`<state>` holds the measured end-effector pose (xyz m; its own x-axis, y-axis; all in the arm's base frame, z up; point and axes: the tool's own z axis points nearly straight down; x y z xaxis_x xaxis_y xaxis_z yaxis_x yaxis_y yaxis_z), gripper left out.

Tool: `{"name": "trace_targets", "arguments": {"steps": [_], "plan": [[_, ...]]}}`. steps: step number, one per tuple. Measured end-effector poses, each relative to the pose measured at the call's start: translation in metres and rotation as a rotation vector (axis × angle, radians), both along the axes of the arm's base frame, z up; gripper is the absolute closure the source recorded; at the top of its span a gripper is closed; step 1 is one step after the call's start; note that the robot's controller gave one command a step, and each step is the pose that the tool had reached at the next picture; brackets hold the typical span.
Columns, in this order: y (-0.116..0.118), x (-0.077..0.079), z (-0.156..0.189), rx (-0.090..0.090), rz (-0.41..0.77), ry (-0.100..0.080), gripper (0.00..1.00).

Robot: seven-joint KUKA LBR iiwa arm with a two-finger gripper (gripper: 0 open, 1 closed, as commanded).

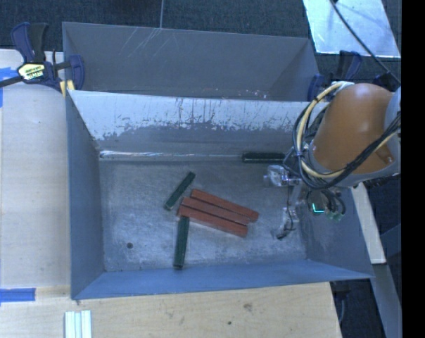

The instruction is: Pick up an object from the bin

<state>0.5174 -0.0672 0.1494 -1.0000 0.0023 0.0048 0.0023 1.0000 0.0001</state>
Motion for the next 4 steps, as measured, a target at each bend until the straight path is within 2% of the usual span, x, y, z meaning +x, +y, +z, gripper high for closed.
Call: {"name": "trace_targets", "arguments": {"steps": [1, 2, 3, 4], "plan": [[0.039, 0.044, -0.082, 0.0, 0.101, -0.003, 0.0], [0.037, 0.045, -0.075, -0.001, 0.099, -0.008, 1.0], [0.019, 0.056, 0.068, -0.002, 0.051, -0.018, 1.0], [0.061, 0.003, 0.017, 0.001, -0.03, -0.001, 1.0]]}}
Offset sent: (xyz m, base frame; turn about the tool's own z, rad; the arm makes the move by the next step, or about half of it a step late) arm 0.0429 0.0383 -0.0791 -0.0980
